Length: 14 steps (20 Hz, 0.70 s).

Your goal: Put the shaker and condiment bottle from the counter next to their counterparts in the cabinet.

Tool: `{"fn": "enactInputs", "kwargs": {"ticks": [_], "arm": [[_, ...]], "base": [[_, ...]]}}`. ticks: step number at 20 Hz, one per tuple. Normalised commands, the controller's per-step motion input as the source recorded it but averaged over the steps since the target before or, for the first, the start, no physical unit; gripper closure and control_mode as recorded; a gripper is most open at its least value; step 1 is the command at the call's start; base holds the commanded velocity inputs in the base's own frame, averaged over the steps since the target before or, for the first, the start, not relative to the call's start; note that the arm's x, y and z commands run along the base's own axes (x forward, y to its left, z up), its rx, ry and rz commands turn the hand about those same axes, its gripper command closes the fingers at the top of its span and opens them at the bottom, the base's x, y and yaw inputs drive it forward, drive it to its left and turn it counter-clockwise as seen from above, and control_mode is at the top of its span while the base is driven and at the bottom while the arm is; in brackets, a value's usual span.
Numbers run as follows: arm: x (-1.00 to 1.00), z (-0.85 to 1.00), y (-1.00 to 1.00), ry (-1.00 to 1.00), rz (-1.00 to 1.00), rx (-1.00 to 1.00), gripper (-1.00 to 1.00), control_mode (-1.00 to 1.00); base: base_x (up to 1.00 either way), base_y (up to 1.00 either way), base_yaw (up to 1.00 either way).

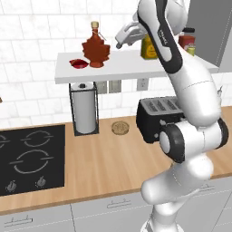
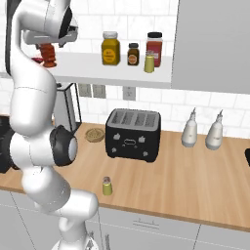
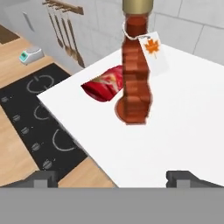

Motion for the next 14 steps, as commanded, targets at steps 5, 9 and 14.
{"fn": "enactInputs", "kwargs": {"ticks": [5, 9, 14], "arm": [[-0.67, 0.0, -0.11, 0.0, -0.17, 0.0, -1.0, -1.0], [-0.6, -0.08, -0.32, -0.03, -0.23, 0.0, -1.0, -1.0], [-0.51, -0.33, -0.34, -0.04, -0.25, 0.0, -1.0, -1.0]], "base": [[0.0, 0.0, 0.0], [0.0, 0.0, 0.0], [0.0, 0.0, 0.0]]}}
